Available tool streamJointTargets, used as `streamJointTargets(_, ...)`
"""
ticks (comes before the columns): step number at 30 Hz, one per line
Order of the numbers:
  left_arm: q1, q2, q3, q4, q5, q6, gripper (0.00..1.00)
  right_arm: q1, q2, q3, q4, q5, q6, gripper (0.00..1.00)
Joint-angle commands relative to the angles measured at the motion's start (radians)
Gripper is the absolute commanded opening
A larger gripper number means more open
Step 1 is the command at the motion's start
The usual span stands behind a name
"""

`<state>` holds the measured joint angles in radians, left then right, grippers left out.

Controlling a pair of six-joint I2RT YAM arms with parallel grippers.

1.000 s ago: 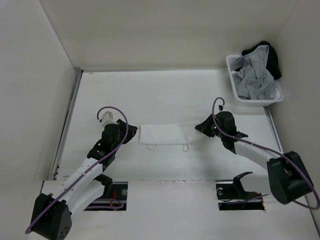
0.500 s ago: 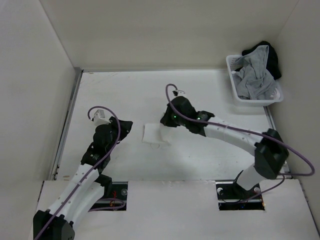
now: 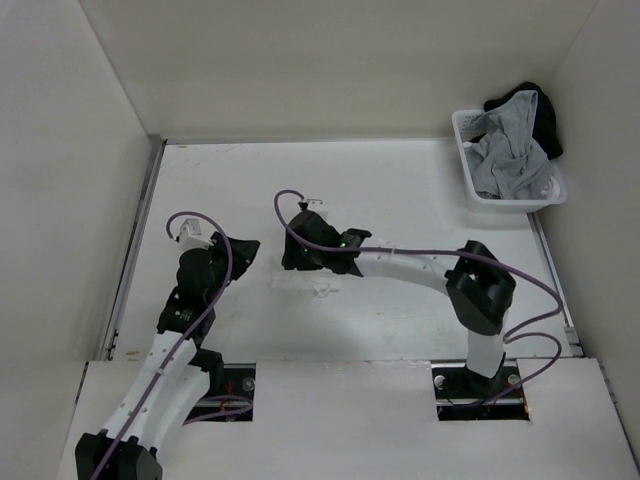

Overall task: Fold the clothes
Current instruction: Fold the tank top

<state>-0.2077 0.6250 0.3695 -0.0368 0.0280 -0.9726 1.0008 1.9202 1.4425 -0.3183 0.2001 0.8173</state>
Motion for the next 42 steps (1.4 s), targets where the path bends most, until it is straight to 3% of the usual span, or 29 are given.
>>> streamJointTargets(1, -0.023, 0.030, 0.020, 0.058, 0.004, 0.014, 0.34, 0.008, -0.176, -0.069, 0.099, 0.038, -0.024, 0.48)
streamJointTargets(4, -0.067, 0.108, 0.026, 0.101, -0.007, 0.020, 0.34, 0.003, -0.239, -0.189, 0.139, 0.042, -0.029, 0.11)
streamJointTargets(5, -0.089, 0.134, 0.026, 0.115, -0.016, 0.020, 0.34, -0.006, -0.254, -0.227, 0.156, 0.042, -0.029, 0.03)
streamJointTargets(8, -0.167, 0.165, 0.017, 0.132, -0.051, 0.035, 0.37, -0.018, -0.358, -0.356, 0.211, 0.073, -0.046, 0.00)
streamJointTargets(10, -0.218, 0.127, -0.006, 0.121, -0.109, 0.064, 0.42, -0.017, -0.467, -0.469, 0.283, 0.131, -0.099, 0.05)
streamJointTargets(15, -0.282, -0.008, -0.043, -0.013, -0.250, 0.136, 0.55, -0.027, -0.734, -0.727, 0.340, 0.202, -0.126, 0.37)
streamJointTargets(18, -0.304, -0.054, -0.063, -0.090, -0.267, 0.141, 0.58, -0.075, -0.855, -0.849, 0.349, 0.188, -0.106, 0.53)
streamJointTargets(22, -0.313, -0.120, -0.087, -0.178, -0.302, 0.118, 0.59, -0.109, -0.973, -0.970, 0.395, 0.196, -0.113, 0.66)
streamJointTargets(27, -0.298, -0.140, -0.069, -0.227, -0.362, 0.100, 0.64, -0.234, -1.055, -1.077, 0.504, 0.173, -0.118, 0.74)
streamJointTargets(32, -0.275, -0.088, -0.041, -0.227, -0.364, 0.104, 0.67, -0.311, -1.035, -1.113, 0.640, 0.133, -0.138, 0.78)
streamJointTargets(42, -0.241, -0.128, -0.057, -0.204, -0.359, 0.135, 0.67, -0.333, -0.932, -1.189, 0.860, 0.145, -0.173, 0.80)
